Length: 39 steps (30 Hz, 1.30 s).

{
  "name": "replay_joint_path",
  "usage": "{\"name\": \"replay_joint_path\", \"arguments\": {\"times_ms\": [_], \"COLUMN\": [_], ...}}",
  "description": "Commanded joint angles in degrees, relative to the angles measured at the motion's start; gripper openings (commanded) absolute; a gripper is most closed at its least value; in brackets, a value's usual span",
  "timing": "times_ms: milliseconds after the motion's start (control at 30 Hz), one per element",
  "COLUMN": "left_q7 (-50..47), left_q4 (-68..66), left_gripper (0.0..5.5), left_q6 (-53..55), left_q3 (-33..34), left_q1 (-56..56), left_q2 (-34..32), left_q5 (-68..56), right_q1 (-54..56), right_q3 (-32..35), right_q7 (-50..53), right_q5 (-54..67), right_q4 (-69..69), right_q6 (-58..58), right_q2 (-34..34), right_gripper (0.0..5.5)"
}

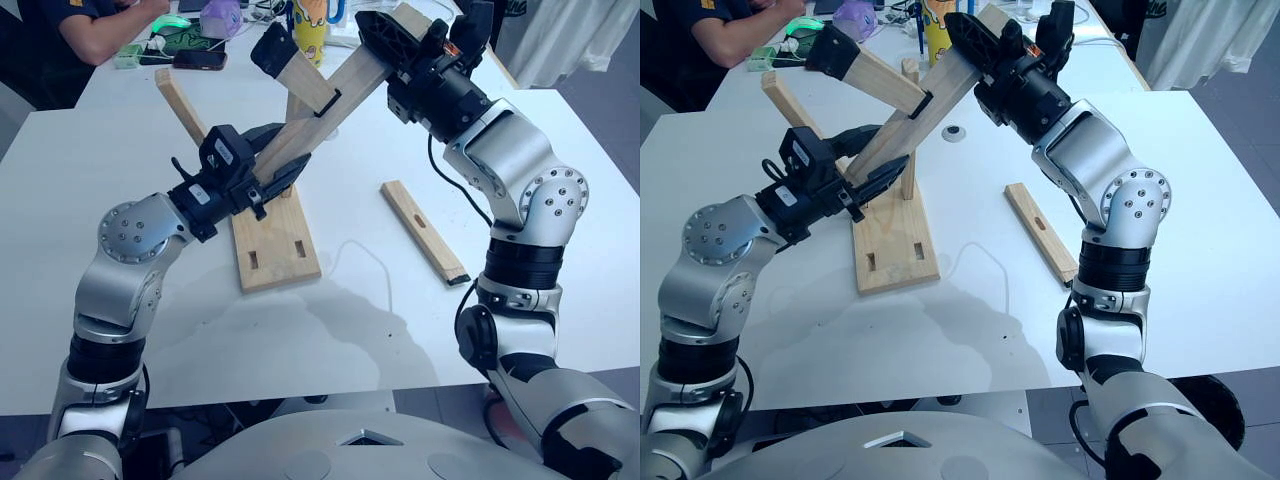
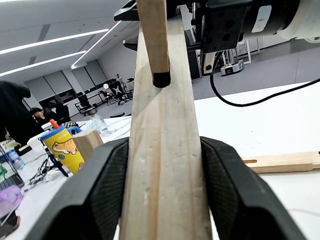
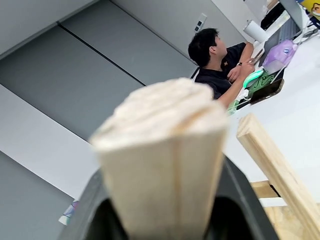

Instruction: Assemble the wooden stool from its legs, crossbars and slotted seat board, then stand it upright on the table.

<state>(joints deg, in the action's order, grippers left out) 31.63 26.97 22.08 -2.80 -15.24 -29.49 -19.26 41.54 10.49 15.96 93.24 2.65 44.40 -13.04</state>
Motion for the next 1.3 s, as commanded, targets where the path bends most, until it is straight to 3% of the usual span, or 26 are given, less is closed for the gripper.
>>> {"name": "replay_joint_path", "arguments": {"times_ms": [33,200,433,800,1300], "left_q7": [-2.0,-0.3,3.2,1.6,-2.8], "left_q4": [-2.0,-1.7,-8.2,-14.1,-11.9], "left_gripper": [3.01,3.04,3.04,3.04,3.04], "left_q6": [0.4,1.5,0.0,-1.3,-0.1], "left_q3": [1.4,4.5,9.6,5.8,0.9], "left_q1": [1.7,7.3,18.4,25.8,26.1], "left_q2": [1.0,-0.2,-4.3,-4.7,1.3], "left_q5": [1.1,-1.3,0.2,8.5,11.7], "right_q1": [1.6,-1.4,-14.2,-18.2,-21.0], "right_q3": [-0.1,0.1,-0.8,-3.9,-5.6], "right_q7": [-3.9,-7.2,-3.8,-4.3,-5.1], "right_q5": [-6.2,-16.9,-21.6,-25.9,-37.2], "right_q4": [-1.1,-0.2,11.3,13.4,13.2], "right_q6": [0.1,-1.9,-0.8,2.5,2.8], "right_q2": [-1.9,-3.3,-0.8,0.9,1.3], "right_gripper": [1.03,1.03,1.03,1.03,1.03]}}
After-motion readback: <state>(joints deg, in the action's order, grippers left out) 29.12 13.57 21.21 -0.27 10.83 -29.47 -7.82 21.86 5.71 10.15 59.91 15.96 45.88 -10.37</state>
